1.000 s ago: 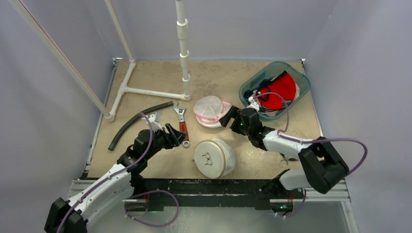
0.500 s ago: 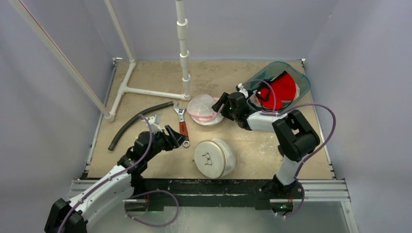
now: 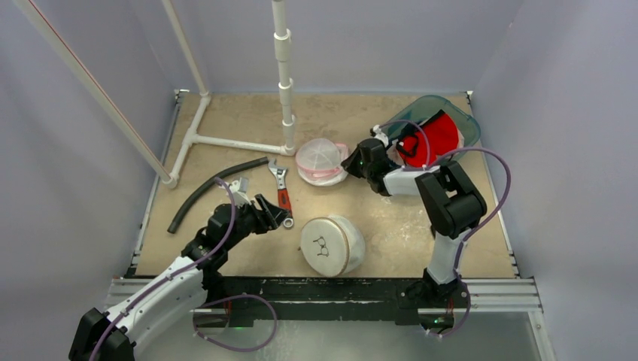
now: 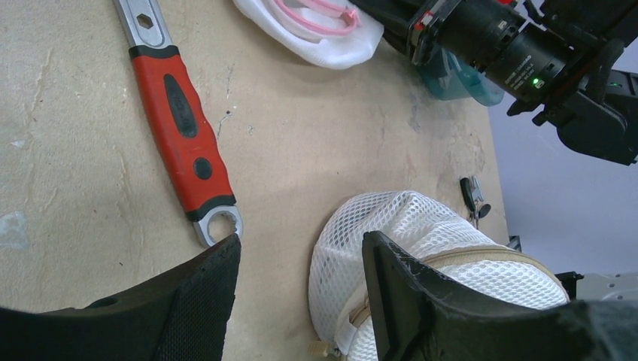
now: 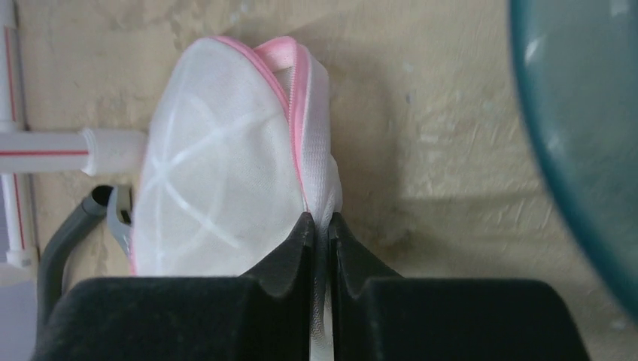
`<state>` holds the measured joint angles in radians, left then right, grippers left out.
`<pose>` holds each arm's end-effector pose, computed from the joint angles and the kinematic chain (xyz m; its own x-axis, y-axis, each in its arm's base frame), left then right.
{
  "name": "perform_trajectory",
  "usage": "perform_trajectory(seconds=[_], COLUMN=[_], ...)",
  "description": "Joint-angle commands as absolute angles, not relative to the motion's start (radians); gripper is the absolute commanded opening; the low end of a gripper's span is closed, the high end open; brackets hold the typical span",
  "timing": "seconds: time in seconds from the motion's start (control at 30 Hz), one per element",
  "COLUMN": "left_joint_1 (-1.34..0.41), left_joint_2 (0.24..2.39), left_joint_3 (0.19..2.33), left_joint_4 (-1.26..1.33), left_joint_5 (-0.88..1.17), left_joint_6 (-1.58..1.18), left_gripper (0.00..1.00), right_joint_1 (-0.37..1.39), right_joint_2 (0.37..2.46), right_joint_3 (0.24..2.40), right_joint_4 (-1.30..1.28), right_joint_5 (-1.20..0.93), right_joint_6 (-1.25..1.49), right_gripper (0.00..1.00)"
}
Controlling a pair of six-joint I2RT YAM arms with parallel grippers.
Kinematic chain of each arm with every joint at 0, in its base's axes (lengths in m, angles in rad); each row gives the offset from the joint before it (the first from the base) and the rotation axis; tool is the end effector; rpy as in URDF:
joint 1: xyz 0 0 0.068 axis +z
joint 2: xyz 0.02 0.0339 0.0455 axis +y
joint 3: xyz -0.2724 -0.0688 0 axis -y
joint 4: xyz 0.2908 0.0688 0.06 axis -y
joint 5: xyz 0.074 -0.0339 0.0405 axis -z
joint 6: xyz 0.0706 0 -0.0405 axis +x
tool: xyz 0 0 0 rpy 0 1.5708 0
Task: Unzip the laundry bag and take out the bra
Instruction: Move the laundry bag to the center of the board.
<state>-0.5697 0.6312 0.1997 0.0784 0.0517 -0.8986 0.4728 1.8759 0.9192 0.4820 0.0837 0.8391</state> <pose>0.1874 -0.1244 0.1572 -0.6348 -0.5214 -0.5703 0.1330 0.6533 -0.7453 0.4005 0.1982 0.1042 -0.5603 0.5462 -0.6227 0.0438 0.7702 0.6362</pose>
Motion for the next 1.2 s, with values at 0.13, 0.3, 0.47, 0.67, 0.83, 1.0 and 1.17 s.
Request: perform_trajectory(seconds=[0.13,0.3,0.47,0.67,0.83,1.0,1.17], left_joint_1=[-0.568,-0.568,-0.567,-0.569,-0.569,-0.568,-0.568], left_joint_2=[0.639,0.650,0.644,0.614,0.599,0.560,0.556], left_joint_3=[0.202,0.205,0.218,0.209,0.236,0.278,0.319], left_joint_4=[0.077,0.075,0.044,0.038,0.007,-0.060,-0.098], left_joint_5=[0.025,0.020,0.016,0.016,0.007,-0.017,-0.029], left_joint_6=[-0.899,-0.900,-0.899,-0.911,-0.900,-0.878,-0.853], left_gripper=[0.59,0.59,0.59,0.59,0.59,0.60,0.61], right_joint_1=[0.426,0.403,0.388,0.389,0.397,0.435,0.478], right_joint_2=[1.905,1.974,2.017,1.915,1.769,1.594,1.368], right_joint_3=[1.033,1.117,1.180,1.127,1.097,1.100,1.036], right_joint_4=[0.623,0.618,0.526,0.530,0.498,0.423,0.336], right_joint_5=[0.103,0.126,0.117,0.169,0.153,0.099,-0.059], right_joint_6=[0.743,0.716,0.685,0.631,0.579,0.542,0.511], right_gripper=[0.07,0.07,0.30,0.62,0.70,0.75,0.75])
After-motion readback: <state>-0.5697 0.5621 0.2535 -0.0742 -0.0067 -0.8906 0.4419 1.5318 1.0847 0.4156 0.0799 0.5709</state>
